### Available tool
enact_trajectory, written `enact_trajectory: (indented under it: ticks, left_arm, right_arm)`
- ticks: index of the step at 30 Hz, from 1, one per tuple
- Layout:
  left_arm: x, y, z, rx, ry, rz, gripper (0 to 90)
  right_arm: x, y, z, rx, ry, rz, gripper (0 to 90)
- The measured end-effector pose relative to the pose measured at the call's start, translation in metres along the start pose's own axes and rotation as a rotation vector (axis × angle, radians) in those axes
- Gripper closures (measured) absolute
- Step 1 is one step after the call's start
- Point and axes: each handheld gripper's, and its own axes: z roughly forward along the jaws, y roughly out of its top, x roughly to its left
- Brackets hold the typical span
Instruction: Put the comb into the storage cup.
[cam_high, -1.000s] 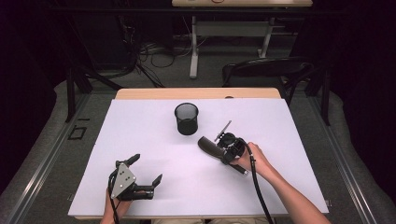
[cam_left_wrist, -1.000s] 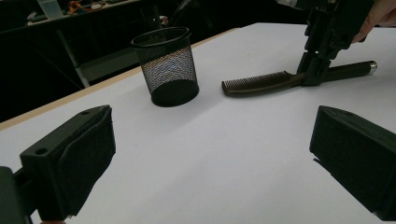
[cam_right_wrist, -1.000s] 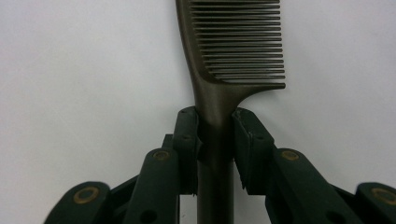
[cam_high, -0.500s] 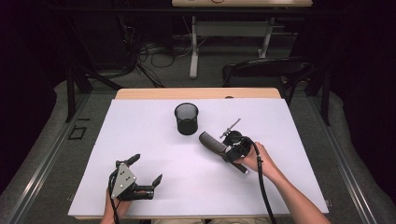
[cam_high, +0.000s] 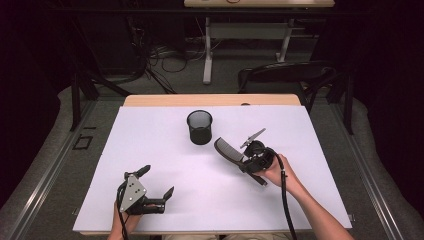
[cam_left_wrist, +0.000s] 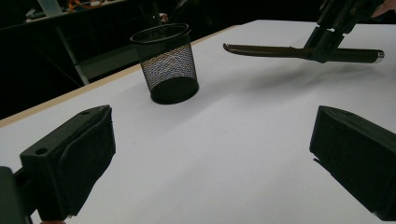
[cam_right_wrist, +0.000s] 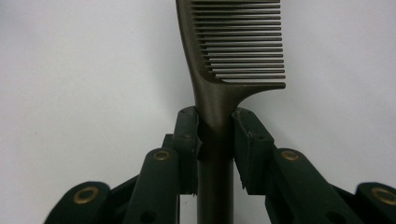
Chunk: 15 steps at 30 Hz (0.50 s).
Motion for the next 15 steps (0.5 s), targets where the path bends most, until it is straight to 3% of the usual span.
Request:
enact_trajectory:
  ticks: [15]
  left_arm:
    - [0.0003,-0.0001,0.0006,0.004,-0.002,0.002,0.1]
  right_arm:
    - [-0.0025,-0.0058,-0.0096,-0.06,-0.004,-0.011,72.5]
